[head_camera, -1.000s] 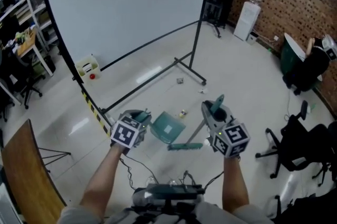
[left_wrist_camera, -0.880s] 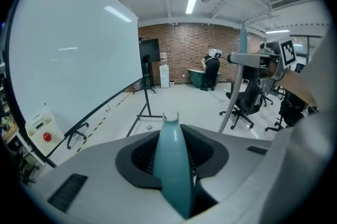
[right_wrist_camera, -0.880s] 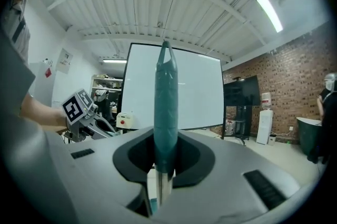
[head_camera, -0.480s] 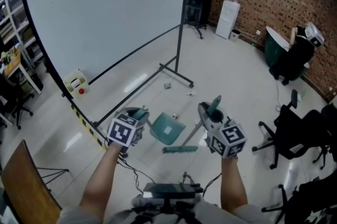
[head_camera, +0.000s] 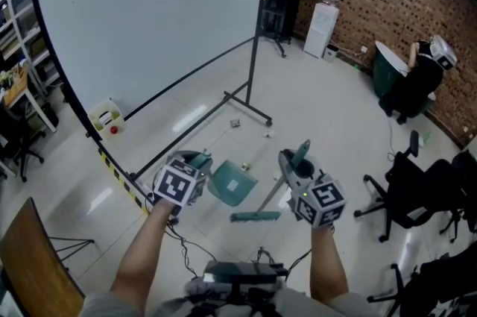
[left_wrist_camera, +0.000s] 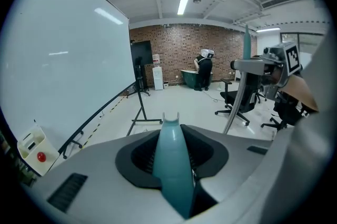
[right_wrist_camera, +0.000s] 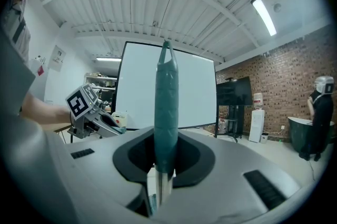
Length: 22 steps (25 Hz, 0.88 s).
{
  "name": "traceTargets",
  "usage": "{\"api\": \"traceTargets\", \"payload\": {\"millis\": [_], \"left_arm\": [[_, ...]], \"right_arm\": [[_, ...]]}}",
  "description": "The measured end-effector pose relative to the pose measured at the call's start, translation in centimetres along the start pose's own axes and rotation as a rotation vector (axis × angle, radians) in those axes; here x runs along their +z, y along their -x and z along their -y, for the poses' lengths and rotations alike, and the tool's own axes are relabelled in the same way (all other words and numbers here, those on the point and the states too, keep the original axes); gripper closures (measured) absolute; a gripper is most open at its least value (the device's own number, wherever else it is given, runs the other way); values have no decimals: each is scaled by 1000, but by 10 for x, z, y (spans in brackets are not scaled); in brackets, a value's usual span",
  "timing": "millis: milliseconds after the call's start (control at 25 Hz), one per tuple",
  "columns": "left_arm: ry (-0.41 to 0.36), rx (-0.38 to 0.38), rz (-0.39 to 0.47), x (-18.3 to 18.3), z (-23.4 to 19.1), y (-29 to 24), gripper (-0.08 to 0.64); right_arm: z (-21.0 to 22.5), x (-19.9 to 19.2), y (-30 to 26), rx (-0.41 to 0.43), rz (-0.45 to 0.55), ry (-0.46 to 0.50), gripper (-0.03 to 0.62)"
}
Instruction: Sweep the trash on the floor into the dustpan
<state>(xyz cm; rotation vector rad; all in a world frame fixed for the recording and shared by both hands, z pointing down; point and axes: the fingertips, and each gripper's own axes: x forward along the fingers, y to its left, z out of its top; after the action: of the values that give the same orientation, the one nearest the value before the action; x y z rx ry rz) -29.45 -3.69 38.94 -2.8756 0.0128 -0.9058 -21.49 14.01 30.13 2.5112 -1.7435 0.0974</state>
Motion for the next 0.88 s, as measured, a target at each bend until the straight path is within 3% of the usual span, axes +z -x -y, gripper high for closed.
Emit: {"api": "traceTargets", "payload": {"millis": [680,880], "left_arm": [[-7,-31,11,2,4,-6,442],[-13,-73,-10,-15,1,-20,442]], "right_arm": [[3,-7,3,-16,-23,-6,546],[14,-17,8,-92,-49,-9,546]]}}
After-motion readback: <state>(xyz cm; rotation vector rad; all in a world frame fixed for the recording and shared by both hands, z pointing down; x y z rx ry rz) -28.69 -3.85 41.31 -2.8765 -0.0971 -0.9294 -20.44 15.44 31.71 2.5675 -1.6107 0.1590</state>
